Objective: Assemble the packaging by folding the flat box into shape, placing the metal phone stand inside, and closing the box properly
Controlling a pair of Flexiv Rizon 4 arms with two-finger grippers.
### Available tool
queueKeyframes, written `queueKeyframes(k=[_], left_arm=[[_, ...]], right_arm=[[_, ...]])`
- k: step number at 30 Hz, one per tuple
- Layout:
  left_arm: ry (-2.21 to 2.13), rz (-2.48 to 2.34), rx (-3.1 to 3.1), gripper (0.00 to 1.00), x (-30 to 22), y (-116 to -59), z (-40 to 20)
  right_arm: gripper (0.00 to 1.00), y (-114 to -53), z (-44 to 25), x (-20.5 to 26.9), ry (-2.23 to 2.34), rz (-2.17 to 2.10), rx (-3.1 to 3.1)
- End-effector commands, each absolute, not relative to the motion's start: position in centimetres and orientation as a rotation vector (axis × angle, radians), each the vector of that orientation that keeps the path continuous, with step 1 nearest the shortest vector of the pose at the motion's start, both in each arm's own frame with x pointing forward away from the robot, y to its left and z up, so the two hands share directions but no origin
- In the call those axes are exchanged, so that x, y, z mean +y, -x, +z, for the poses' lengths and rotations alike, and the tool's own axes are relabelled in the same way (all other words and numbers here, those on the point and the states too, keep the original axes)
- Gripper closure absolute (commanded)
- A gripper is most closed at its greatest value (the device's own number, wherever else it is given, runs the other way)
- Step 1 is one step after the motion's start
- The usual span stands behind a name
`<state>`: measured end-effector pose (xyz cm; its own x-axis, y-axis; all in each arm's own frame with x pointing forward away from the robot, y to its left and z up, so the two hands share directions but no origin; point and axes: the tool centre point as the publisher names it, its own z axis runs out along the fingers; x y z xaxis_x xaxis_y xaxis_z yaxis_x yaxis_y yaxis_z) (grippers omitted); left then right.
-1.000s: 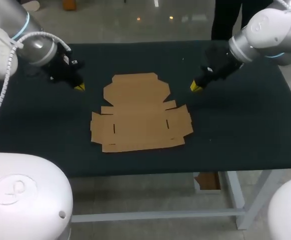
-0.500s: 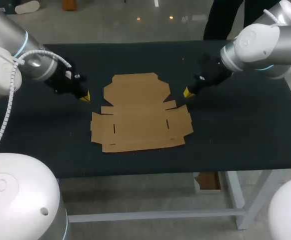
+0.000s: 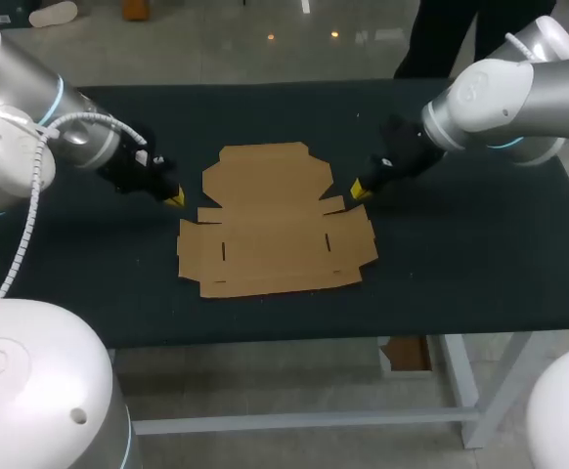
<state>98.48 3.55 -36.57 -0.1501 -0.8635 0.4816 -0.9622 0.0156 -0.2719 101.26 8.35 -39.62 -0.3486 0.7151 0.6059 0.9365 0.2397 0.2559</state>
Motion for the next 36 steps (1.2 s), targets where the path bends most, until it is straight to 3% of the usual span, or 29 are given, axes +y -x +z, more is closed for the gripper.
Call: queueKeyframes(k=[1, 36], left_arm=[[-1.917, 0.821, -2.096, 1.00, 3.3, -98.5, -37.4], [-1.950, 0.851, -2.045, 1.00, 3.0, -99.0, -39.9]], right_arm=[[1.00, -101.5, -40.2, 8.8, 1.504, -0.849, -2.155], [1.00, -101.9, -42.2, 9.0, 1.602, -0.878, -2.062]])
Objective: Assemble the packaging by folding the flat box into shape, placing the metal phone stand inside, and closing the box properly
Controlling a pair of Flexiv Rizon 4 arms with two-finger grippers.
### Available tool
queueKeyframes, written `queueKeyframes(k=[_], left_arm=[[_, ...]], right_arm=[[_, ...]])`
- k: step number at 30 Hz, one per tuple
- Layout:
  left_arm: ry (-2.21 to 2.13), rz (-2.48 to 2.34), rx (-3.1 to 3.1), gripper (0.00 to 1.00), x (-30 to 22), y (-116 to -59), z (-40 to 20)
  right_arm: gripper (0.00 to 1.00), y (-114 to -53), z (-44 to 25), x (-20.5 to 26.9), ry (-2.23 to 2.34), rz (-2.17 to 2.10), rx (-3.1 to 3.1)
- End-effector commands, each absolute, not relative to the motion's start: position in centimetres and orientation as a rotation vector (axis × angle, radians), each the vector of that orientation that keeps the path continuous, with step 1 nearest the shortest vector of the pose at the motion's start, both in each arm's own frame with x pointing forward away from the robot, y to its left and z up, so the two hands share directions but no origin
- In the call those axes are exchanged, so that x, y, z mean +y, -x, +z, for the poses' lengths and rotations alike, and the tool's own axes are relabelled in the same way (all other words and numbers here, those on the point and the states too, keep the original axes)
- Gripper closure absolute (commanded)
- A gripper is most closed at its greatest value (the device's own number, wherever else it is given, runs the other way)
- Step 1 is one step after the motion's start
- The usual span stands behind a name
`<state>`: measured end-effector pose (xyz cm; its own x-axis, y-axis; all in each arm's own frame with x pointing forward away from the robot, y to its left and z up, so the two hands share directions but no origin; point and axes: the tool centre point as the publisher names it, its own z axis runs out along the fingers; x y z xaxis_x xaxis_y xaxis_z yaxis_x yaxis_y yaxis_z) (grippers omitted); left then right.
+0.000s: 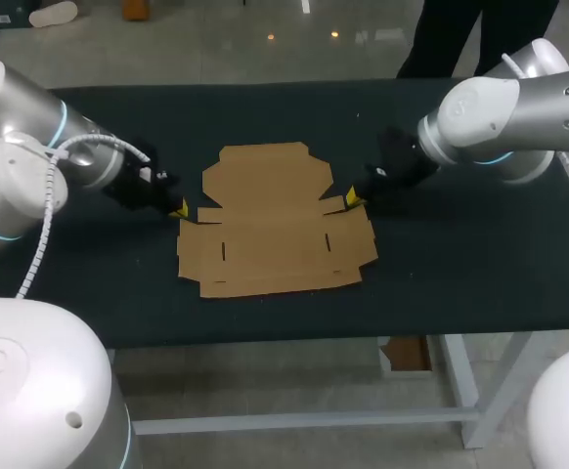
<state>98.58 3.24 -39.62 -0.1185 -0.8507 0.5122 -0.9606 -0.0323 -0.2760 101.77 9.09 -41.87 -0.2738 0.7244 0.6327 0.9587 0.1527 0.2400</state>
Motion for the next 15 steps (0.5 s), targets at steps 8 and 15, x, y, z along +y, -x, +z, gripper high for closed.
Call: queueKeyframes(k=[8, 15], left_arm=[[-1.955, 0.811, -2.030, 1.00, 2.4, -99.3, -40.8], [-1.926, 0.804, -2.004, 1.00, 2.1, -99.4, -41.5]], right_arm=[[1.00, -102.1, -42.6, 9.1, 1.602, -0.875, -2.055], [1.00, -102.3, -42.9, 9.4, 1.599, -0.872, -2.046]])
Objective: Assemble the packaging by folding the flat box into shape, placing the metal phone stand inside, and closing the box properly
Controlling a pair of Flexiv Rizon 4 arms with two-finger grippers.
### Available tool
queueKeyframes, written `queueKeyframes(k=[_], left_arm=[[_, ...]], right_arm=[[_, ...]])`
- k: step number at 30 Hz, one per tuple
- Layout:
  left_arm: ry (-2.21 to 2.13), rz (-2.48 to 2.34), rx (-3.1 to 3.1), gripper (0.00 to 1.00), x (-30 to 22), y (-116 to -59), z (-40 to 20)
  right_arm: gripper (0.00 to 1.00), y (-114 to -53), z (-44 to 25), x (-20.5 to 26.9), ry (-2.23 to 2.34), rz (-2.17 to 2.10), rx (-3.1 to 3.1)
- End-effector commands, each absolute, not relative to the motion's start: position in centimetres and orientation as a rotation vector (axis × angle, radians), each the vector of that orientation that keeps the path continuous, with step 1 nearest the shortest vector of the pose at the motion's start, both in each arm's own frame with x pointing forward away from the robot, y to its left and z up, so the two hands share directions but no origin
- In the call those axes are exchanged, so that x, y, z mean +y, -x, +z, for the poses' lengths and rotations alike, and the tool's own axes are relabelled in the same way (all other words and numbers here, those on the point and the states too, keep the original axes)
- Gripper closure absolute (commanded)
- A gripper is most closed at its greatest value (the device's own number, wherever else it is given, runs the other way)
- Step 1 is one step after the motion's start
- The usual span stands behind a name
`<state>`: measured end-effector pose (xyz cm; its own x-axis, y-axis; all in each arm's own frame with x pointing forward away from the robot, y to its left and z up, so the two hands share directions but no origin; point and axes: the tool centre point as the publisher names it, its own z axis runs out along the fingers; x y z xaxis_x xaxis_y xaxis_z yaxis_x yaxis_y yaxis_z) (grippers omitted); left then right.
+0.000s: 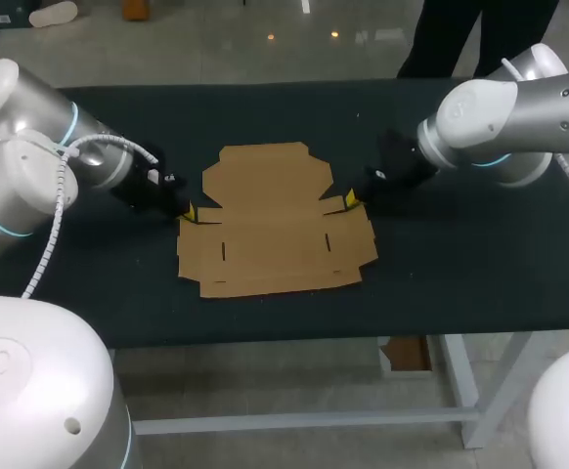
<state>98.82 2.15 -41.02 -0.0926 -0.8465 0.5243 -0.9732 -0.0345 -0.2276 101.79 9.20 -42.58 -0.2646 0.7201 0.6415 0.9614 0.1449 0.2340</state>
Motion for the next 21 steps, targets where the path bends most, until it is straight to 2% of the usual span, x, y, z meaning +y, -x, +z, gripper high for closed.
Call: queueKeyframes(k=[1, 21], left_arm=[[-1.927, 0.801, -2.004, 1.00, 2.06, -99.46, -41.53], [-1.920, 0.768, -1.983, 1.00, 1.85, -99.70, -42.02]], right_arm=[[1.00, -102.29, -42.96, 9.43, 1.598, -0.871, -2.045], [1.00, -102.58, -43.33, 10.05, 1.607, -0.869, -2.022]])
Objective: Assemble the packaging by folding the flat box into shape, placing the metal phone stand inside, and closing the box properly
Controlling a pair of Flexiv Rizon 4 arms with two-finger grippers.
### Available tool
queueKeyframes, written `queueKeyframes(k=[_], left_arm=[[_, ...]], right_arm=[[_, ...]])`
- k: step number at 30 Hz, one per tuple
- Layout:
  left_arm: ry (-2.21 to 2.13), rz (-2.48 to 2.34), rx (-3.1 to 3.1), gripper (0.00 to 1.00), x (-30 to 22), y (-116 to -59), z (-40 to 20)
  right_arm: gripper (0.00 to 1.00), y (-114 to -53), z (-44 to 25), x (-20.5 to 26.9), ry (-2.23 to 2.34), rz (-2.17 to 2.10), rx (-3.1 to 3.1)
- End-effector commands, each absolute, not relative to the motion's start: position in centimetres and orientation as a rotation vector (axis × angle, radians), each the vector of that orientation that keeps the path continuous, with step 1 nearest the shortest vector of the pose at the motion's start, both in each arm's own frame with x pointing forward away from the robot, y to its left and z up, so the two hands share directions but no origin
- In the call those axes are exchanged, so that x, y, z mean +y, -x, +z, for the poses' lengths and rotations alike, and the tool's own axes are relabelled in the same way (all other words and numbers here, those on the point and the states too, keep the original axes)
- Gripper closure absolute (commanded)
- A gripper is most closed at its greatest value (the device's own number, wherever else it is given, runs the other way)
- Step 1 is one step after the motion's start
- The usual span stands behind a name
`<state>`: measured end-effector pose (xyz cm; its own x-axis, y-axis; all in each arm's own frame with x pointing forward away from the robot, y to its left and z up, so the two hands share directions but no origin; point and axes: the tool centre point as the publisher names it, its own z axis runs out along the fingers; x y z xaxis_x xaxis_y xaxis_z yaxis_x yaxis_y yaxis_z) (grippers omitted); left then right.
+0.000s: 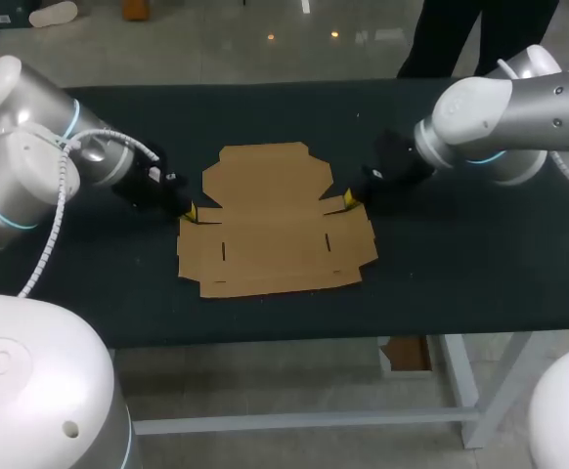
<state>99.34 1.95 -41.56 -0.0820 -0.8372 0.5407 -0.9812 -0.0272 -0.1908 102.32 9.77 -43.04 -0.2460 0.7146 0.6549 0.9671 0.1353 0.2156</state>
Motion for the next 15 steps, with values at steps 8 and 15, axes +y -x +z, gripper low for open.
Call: queueKeyframes(k=[8, 15], left_arm=[[-1.911, 0.753, -1.974, 1.00, 1.78, -99.72, -42.30], [-1.911, 0.751, -1.956, 1.00, 1.89, -99.71, -42.45]], right_arm=[[1.00, -102.77, -43.49, 10.76, 1.596, -0.871, -2.020], [1.00, -102.69, -43.35, 10.99, 1.590, -0.875, -2.020]])
